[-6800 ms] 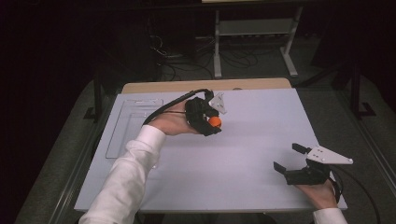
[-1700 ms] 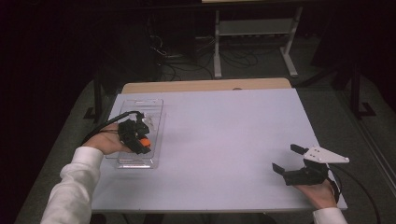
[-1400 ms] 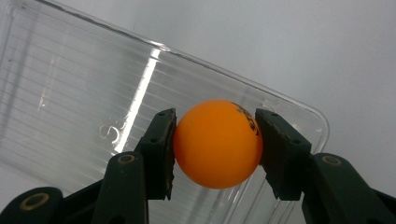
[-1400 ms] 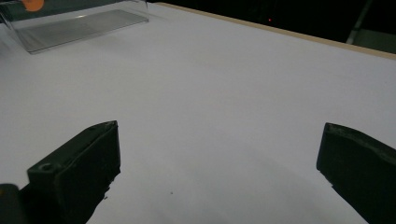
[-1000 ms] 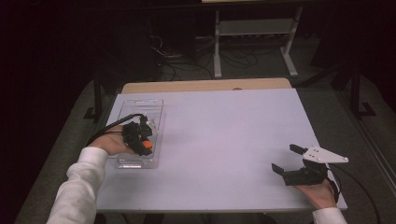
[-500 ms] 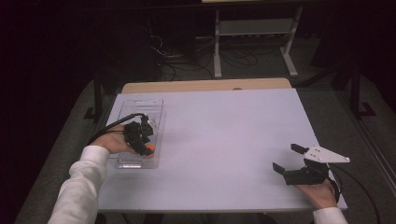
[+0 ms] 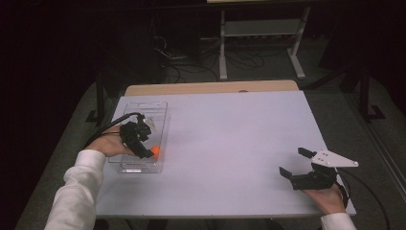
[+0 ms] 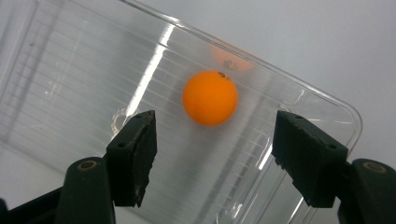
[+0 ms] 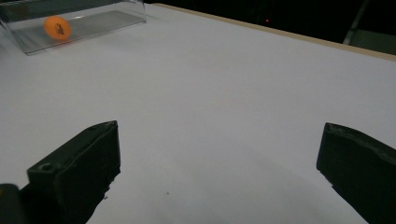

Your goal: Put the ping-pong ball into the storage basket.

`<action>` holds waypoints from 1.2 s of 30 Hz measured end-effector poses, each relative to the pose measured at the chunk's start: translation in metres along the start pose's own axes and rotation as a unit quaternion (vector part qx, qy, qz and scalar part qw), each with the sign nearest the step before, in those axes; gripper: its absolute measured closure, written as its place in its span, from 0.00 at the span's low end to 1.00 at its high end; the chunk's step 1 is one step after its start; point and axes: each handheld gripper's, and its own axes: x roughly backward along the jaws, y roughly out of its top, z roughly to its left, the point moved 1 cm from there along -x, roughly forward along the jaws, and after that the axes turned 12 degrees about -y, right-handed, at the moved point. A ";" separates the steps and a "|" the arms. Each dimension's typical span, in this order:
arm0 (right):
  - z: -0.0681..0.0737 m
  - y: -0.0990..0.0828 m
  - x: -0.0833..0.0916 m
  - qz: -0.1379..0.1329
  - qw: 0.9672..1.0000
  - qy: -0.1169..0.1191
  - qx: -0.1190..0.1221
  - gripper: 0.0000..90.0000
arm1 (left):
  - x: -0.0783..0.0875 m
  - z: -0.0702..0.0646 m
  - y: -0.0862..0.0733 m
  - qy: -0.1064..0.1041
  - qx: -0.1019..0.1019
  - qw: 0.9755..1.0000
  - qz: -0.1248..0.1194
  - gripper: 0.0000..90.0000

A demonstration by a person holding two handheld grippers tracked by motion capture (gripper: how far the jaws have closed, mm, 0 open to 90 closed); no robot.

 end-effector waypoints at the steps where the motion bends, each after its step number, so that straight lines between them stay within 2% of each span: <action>1: 0.000 0.000 0.000 0.000 1.000 0.000 -0.001 0.00 | 0.002 0.000 -0.001 0.002 0.003 1.000 -0.005 0.32; 7: 0.000 0.000 0.001 0.000 1.000 -0.001 0.000 0.00 | 0.013 -0.002 -0.008 0.013 0.012 0.999 -0.030 0.18; 10: 0.000 0.000 0.000 0.001 1.000 -0.001 0.001 0.00 | 0.017 -0.002 -0.011 0.020 0.016 0.998 -0.050 0.14; 13: 0.001 0.000 0.000 0.001 1.000 -0.001 0.001 0.00 | 0.020 -0.003 -0.015 0.017 0.021 0.998 -0.065 0.07; 15: 0.001 0.000 0.000 0.000 1.000 -0.001 0.002 0.00 | 0.020 -0.005 -0.018 0.026 0.022 0.997 -0.073 0.03; 20: 0.001 0.001 0.000 0.000 1.000 0.000 0.003 0.00 | 0.023 -0.008 -0.025 0.033 0.026 0.994 -0.100 0.00; 29: 0.001 0.000 0.000 0.000 1.000 -0.001 0.002 0.00 | 0.029 -0.014 -0.038 0.042 0.032 0.987 -0.149 0.00; 33: 0.001 0.000 -0.001 0.001 1.000 -0.001 0.003 0.00 | 0.030 -0.016 -0.045 0.047 0.037 0.983 -0.173 0.00; 35: 0.001 0.000 -0.001 0.001 1.000 -0.001 0.002 0.00 | 0.031 -0.016 -0.049 0.052 0.040 0.982 -0.177 0.00; 36: 0.001 0.000 -0.001 0.002 1.000 -0.001 0.003 0.00 | 0.031 -0.017 -0.051 0.055 0.043 0.980 -0.185 0.00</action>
